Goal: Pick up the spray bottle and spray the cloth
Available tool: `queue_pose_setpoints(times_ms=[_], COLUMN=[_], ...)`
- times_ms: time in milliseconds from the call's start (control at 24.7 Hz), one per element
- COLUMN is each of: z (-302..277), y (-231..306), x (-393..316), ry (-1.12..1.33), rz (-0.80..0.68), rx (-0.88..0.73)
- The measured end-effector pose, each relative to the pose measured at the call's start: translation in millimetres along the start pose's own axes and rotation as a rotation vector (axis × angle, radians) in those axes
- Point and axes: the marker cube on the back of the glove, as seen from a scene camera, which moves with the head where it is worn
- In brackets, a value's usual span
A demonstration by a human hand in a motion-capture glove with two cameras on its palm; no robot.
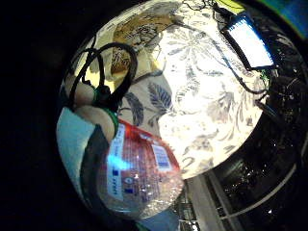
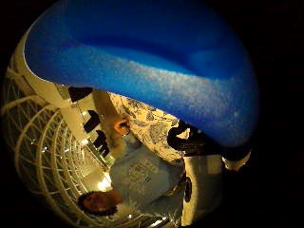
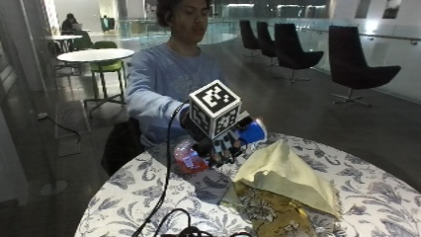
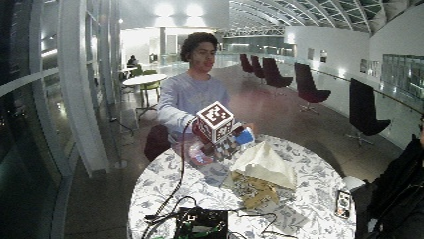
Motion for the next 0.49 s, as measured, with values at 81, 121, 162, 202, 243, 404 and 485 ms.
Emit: queue_pose_setpoints(times_ms=[81, 121, 162, 202, 243, 404, 485], z=[0.6, 0.7, 0.6, 0.3, -0.3, -5.0, -6.3], y=[0.0, 0.1, 0.3, 0.6, 1.2, 6.6, 10.7], x=[-0.1, -0.5, -1.3, -2.7, -4.8, -22.1, -36.6], ry=[-0.005, -0.01, -0.017, -0.026, -0.038, -0.127, -0.206], rz=[0.002, 0.0, -0.005, -0.013, -0.025, -0.116, -0.176], rx=[-0.004, -0.003, 0.002, 0.01, 0.024, 0.124, 0.195])
